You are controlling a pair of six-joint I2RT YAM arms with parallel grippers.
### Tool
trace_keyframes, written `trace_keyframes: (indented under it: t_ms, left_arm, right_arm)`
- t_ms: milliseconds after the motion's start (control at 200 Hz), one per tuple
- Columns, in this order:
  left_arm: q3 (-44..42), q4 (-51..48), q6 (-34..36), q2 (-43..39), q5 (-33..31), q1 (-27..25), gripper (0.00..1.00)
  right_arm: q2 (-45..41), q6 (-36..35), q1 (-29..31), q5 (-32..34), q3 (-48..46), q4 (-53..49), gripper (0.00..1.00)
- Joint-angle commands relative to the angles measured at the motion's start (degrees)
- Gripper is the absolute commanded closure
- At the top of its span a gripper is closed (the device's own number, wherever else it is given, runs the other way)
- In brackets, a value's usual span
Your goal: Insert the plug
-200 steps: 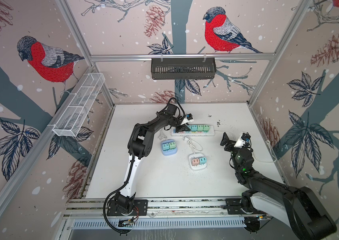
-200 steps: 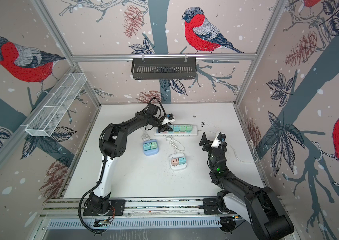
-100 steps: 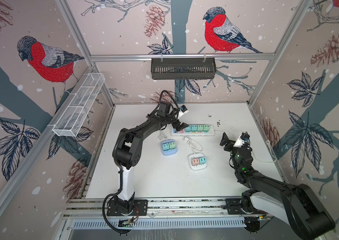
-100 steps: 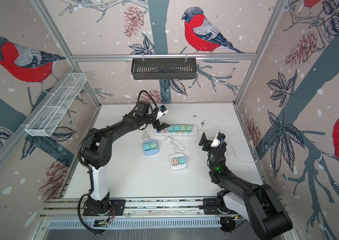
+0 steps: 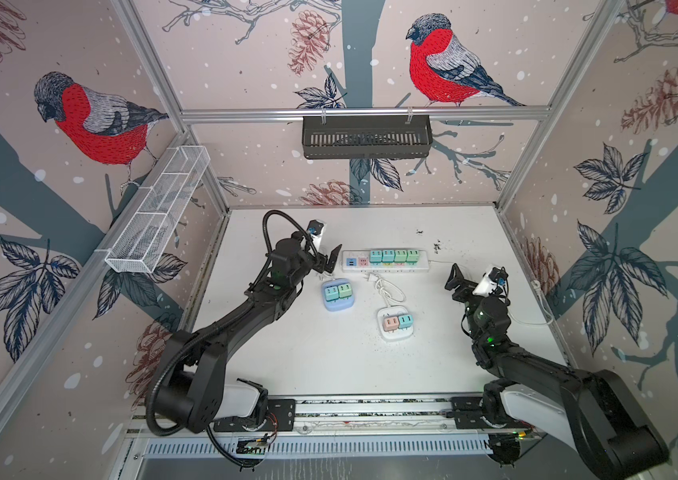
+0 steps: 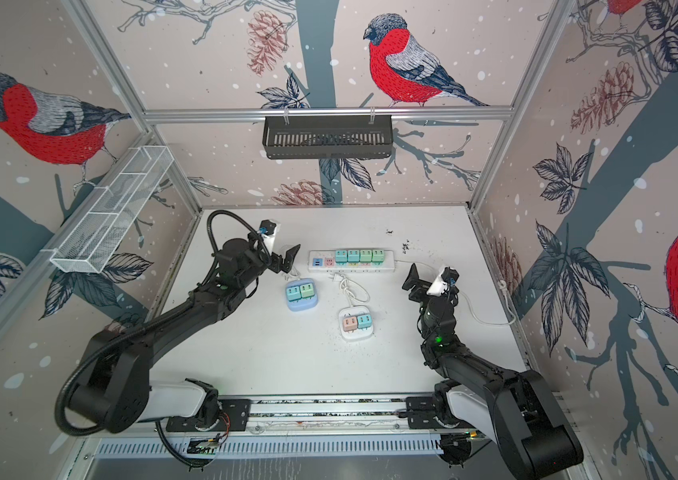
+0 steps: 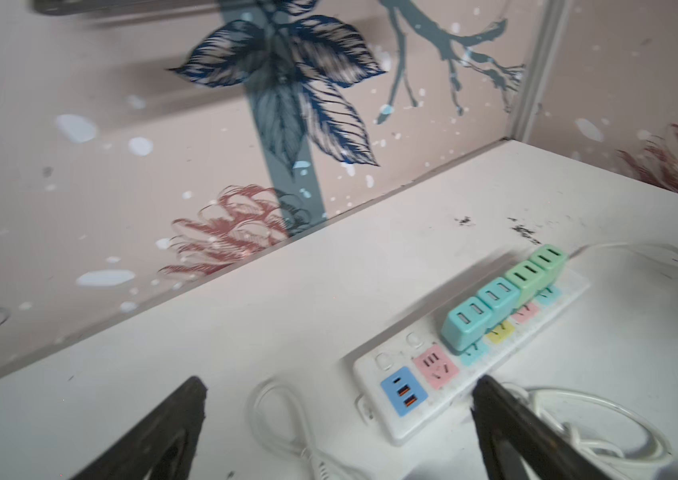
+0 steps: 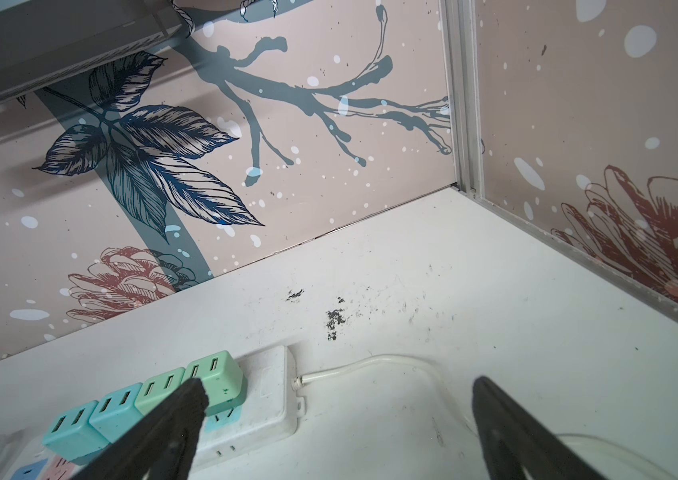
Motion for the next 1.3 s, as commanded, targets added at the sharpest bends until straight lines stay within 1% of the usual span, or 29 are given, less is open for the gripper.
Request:
trace_keyframes:
  t_ms: [0, 80, 130, 200, 285, 375, 400, 480, 535, 565, 610, 665, 695, 755, 806, 861, 951, 1031, 1051, 1091, 1111, 1156, 1201, 1236, 1276, 1296]
  left_arm:
    - [-7.43, 7.72, -5.55, -5.41, -11.39, 1.9, 0.01]
    - [-12.01, 10.39, -6.3, -7.45, -15.83, 3.54, 0.01]
    - [-13.17, 10.37, -5.77, -7.43, -16.74, 4.19, 0.01]
    - [-14.45, 11.55, -5.99, -6.35, -20.88, 4.29, 0.01]
    - [-16.23, 14.45, -7.11, -4.65, -26.84, 4.28, 0.01]
    - [-17.59, 17.84, -9.32, -3.35, -36.09, 4.26, 0.01]
    - [-17.88, 18.87, -9.59, -3.06, -38.47, 4.27, 0.01]
    - [-18.24, 19.21, -9.72, -2.87, -42.7, 4.29, 0.01]
    - [-18.93, 20.01, -9.28, -2.51, -44.3, 4.27, 0.01]
    - [-20.08, 21.92, -8.37, -2.09, -44.38, 4.27, 0.01]
    - [-22.5, 26.47, -7.0, -1.09, -43.56, 4.32, 0.01]
    - [-25.31, 32.08, -4.06, 0.29, -38.09, 4.88, 0.01]
    - [-26.36, 34.42, -2.8, 0.92, -36.74, 4.98, 0.01]
    - [-27.73, 37.7, -0.84, 2.21, -37.81, 5.16, 0.01]
    - [-28.19, 40.19, -1.31, 3.45, -38.26, 6.42, 0.01]
    - [-27.54, 37.44, -2.25, 2.92, -36.69, 7.49, 0.01]
    - [-25.89, 32.85, -4.24, 2.23, -29.34, 11.13, 0.01]
    - [-26.05, 33.06, -5.32, 2.03, -23.25, 12.9, 0.01]
    - [-27.11, 35.12, -5.69, 2.32, -21.88, 13.07, 0.01]
    - [-30.21, 43.15, -6.05, 5.13, -19.97, 13.79, 0.01]
    - [-31.54, 48.34, -6.81, 7.53, -21.59, 13.94, 0.01]
    - [-32.72, 57.3, -8.51, 13.21, -27.36, 14.67, 0.01]
    - [-33.8, 63.76, -7.41, 16.33, -26.63, 15.19, 0.01]
    - [-34.55, 63.36, -6.99, 15.68, -23.9, 15.16, 0.01]
    - [-34.27, 59.89, -6.16, 13.59, -21.16, 15.17, 0.01]
    - [-33.64, 56.32, -6.05, 12.38, -19.94, 15.19, 0.02]
  right_arm:
    - [-1.25, 0.64, -0.25, -0.15, -1.12, 3.69, 0.0]
    - [-2.45, 1.34, -0.66, 0.66, -2.07, 3.99, 0.0]
    - [-3.28, 1.93, -1.27, 0.78, -2.09, 2.87, 0.0]
    - [-4.58, 2.77, -1.98, 1.04, -1.66, 0.12, 0.01]
    - [-6.69, 3.48, -2.53, 1.15, -0.22, -4.75, 0.0]
    - [-9.21, 3.44, -2.59, 1.47, 0.5, -8.34, 0.0]
    - [-9.76, 3.65, -2.56, 2.07, 0.68, -9.17, 0.0]
    - [-11.67, 5.07, -2.63, 5.37, 2.17, -13.93, 0.0]
    - [-12.66, 5.67, -2.63, 8.16, 4.05, -18.36, 0.0]
    - [-12.88, 6.25, -2.71, 10.23, 4.8, -19.86, 0.01]
    - [-12.51, 6.07, -2.78, 12.3, 4.97, -18.44, 0.0]
    - [-11.45, 1.96, -2.98, 12.12, 4.74, -15.08, 0.0]
    - [-10.54, -0.51, -3.02, 11.95, 4.77, -13.64, 0.01]
    - [-7.94, -4.95, -2.98, 11.5, 5.27, -11.11, 0.0]
    - [-5.33, -7.17, -3.07, 10.38, 6.6, -10.61, 0.01]
    - [-2.1, -8.78, -3.13, 10.7, 8.41, -10.59, 0.01]
    - [2.09, -10.19, -3.25, 14.45, 9.2, -10.95, 0.01]
    - [4.0, -12.23, -3.38, 16.23, 7.1, -8.93, 0.0]
    - [4.3, -12.47, -3.43, 16.49, 6.36, -7.79, 0.01]
    - [5.19, -12.8, -4.05, 15.89, 4.5, -4.0, 0.01]
    - [5.94, -12.79, -4.73, 15.24, 3.61, -1.75, 0.0]
    - [8.69, -11.02, -6.84, 13.64, 2.36, 3.07, 0.01]
    - [12.55, -11.13, -8.15, 14.92, 2.85, 6.32, 0.0]
    - [13.65, -12.02, -7.95, 14.98, 4.24, 4.85, 0.0]
    - [14.04, -11.71, -7.85, 14.04, 6.8, -0.02, 0.0]
    - [14.65, -12.08, -8.02, 13.43, 7.44, -0.16, 0.01]
